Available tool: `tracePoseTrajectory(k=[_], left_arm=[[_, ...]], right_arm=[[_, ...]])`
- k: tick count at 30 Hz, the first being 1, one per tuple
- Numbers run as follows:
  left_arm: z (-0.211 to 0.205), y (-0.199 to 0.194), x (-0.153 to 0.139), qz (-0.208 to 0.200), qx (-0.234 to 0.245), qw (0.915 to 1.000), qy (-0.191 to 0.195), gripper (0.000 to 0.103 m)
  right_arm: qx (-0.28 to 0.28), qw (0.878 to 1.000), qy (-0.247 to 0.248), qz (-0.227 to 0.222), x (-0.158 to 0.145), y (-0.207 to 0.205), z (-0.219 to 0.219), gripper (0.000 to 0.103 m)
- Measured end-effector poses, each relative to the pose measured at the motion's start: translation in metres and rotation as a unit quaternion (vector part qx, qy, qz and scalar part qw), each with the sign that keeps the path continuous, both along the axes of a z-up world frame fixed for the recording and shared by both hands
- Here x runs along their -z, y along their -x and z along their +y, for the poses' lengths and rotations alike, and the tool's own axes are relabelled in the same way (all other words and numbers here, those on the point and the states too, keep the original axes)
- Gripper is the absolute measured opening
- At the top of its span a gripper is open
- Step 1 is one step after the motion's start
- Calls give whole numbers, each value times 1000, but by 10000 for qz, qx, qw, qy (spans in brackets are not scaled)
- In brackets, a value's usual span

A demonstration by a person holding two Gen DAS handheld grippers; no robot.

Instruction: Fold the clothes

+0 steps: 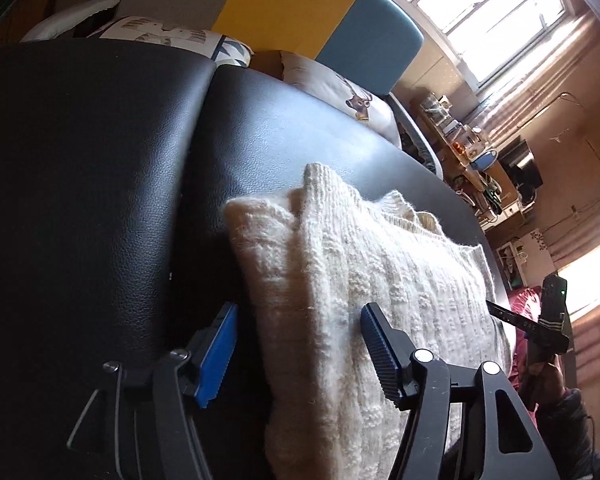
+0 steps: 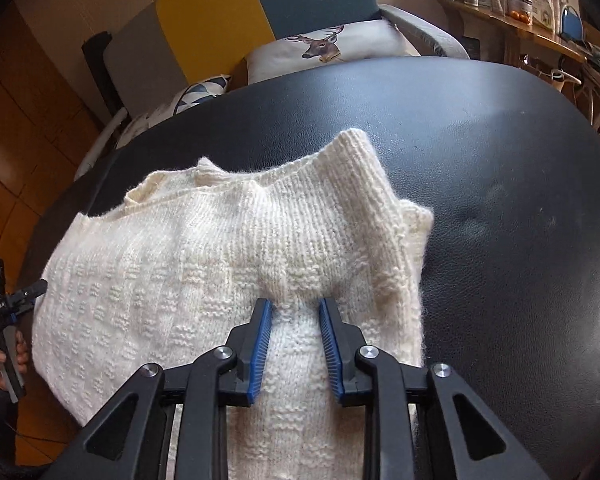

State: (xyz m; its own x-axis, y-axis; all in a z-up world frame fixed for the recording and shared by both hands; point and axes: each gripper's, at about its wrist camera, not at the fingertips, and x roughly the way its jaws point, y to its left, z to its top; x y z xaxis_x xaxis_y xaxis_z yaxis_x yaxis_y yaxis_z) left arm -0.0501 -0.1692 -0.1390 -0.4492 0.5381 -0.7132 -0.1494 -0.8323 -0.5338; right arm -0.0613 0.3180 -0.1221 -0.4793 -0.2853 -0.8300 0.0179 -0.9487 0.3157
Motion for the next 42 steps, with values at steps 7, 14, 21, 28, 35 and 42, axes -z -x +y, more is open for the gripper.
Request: tracePoseTrajectory(k=[7,14,21,28,35,42], left_arm=[[10,9,1,74,443,9990,62,70],[-3,15,11,-81,276,9967,-754,70],[-4,27,28,-364,-240,9878,-1496,22],[-17,45,8,-312,-415,9880,-1457,21],[-22,50,-20,-141,-381,9928,-1126,21],[-17,35,-54,57,-284,9881,-1510,21]], right_arm=[[158,9992,372,49,6,-5,10,26],[162,9987,481,10,8,-5,11,26],[33,9993,384,-33,4,-7,10,26],[-1280,9893,-668,207,-34,-18,-12,25],[-2283,9663,-1184,111,-33,-16,-48,25],[-2334,9632,-1270,-416,0,12,-56,26]])
